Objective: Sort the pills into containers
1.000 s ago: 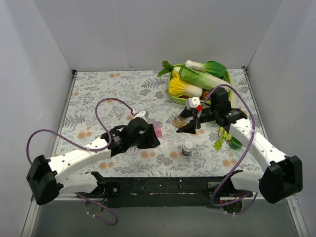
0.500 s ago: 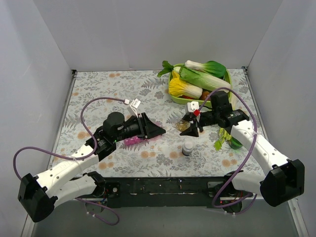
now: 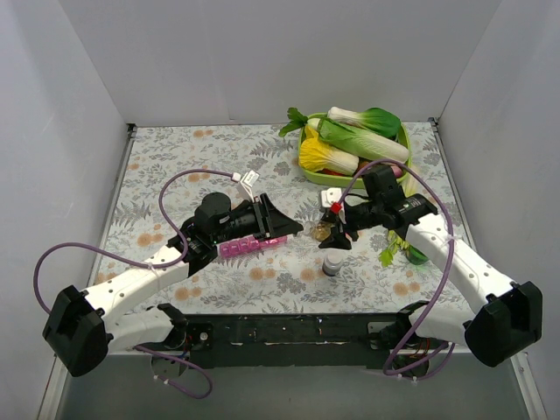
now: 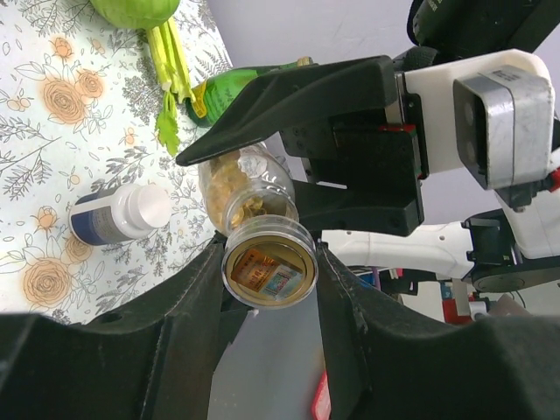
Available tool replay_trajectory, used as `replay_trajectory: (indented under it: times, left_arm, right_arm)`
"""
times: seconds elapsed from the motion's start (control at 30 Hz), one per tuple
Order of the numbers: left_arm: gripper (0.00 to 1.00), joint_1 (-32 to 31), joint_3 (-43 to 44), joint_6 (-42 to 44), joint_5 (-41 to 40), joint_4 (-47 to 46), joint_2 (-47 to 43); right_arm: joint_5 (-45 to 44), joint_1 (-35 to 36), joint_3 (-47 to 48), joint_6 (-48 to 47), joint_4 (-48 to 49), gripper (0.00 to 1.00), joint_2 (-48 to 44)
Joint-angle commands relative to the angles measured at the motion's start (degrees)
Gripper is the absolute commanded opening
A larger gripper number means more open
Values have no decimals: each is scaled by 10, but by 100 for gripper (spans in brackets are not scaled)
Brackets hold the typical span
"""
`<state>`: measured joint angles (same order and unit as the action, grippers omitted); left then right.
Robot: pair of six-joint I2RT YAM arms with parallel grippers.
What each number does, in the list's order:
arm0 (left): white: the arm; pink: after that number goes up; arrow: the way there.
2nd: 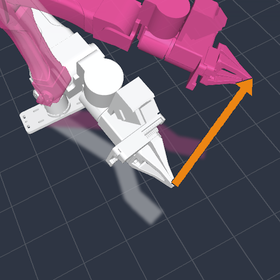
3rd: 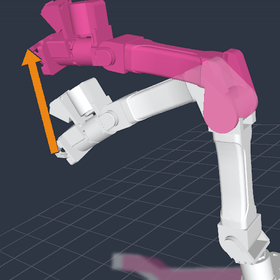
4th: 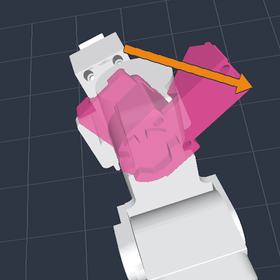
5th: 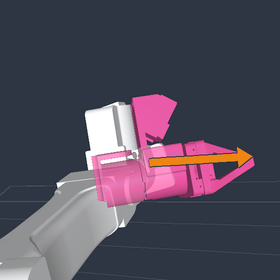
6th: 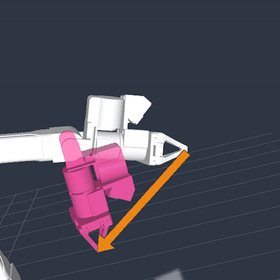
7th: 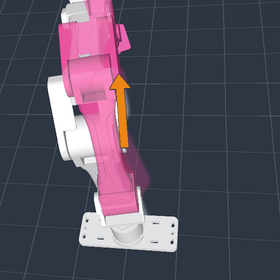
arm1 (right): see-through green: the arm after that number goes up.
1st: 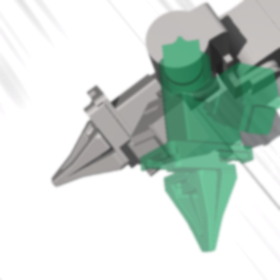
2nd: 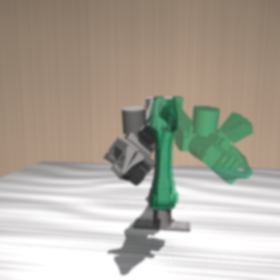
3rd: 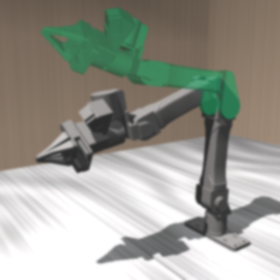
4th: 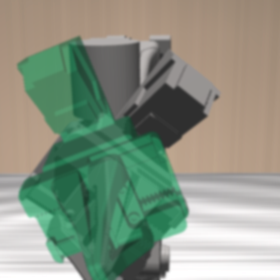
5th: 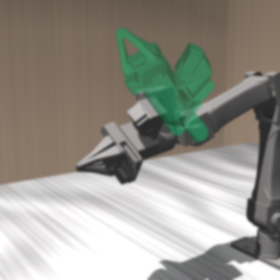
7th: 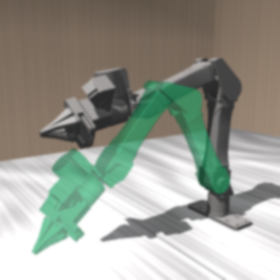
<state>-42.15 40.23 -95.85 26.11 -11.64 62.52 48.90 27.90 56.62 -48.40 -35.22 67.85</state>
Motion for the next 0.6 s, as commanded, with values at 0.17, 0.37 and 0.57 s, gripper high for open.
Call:
replay_trajectory:
  times: [0.17,0.37,0.57]
  left_arm:
    - [22,2,11,-6,0,-15,2]
    - [21,2,12,-6,2,-19,13]
    - [21,1,13,-5,3,-22,23]
  right_arm:
    - [-6,27,45,10,-8,4,5]
    - [-4,36,51,13,-8,4,12]
    - [-7,39,53,17,-9,3,15]
